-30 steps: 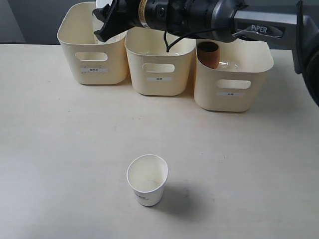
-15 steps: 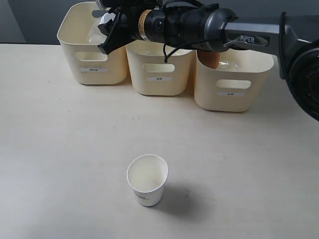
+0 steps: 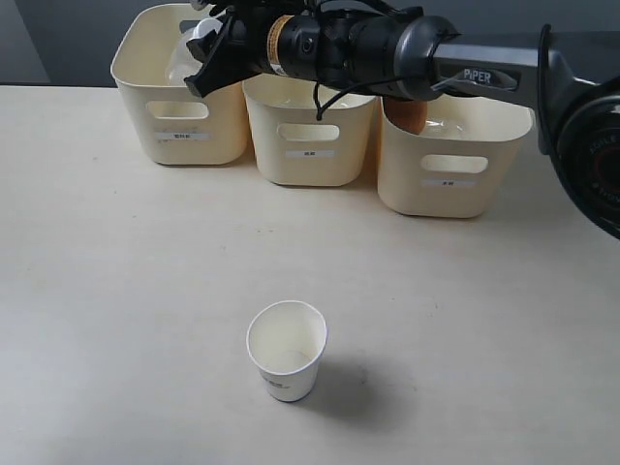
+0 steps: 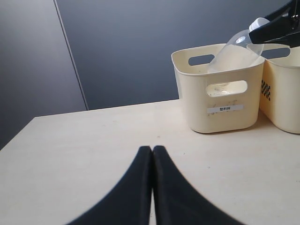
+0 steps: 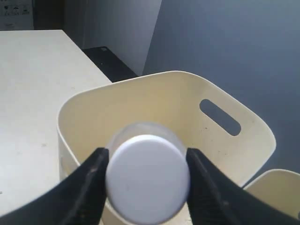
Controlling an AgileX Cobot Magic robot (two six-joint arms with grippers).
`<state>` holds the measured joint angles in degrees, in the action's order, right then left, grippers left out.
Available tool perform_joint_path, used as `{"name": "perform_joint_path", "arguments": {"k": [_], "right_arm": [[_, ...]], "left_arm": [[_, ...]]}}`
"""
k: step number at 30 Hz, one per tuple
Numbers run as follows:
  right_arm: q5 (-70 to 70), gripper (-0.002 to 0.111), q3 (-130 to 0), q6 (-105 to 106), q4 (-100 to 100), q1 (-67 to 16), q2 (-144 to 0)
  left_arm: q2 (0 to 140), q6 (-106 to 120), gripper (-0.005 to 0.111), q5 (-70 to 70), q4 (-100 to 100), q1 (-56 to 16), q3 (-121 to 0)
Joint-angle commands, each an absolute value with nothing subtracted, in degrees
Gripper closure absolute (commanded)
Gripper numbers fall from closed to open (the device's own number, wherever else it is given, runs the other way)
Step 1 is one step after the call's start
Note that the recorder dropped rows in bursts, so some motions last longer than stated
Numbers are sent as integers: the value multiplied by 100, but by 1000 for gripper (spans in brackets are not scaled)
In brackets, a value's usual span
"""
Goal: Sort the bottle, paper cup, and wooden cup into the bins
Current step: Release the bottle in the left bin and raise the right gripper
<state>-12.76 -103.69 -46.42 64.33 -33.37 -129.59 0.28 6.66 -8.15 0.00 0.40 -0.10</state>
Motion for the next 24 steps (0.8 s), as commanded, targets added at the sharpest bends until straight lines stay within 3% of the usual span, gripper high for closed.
{"name": "perform_joint_path", "arguments": {"k": [1,6,24], "right_arm": [[-1402,63,-10433,-4652,6375,-3329,-12946],[-1512,46,-10433,-4652,6200,-3329,-12946],[-1512,46,-10433,-4652,6099,-3329,-12946]], "left_arm": [[0,657,107,-775,0,43,0],[0,657,107,-775,0,43,0],[0,657,107,-775,0,43,0]]}}
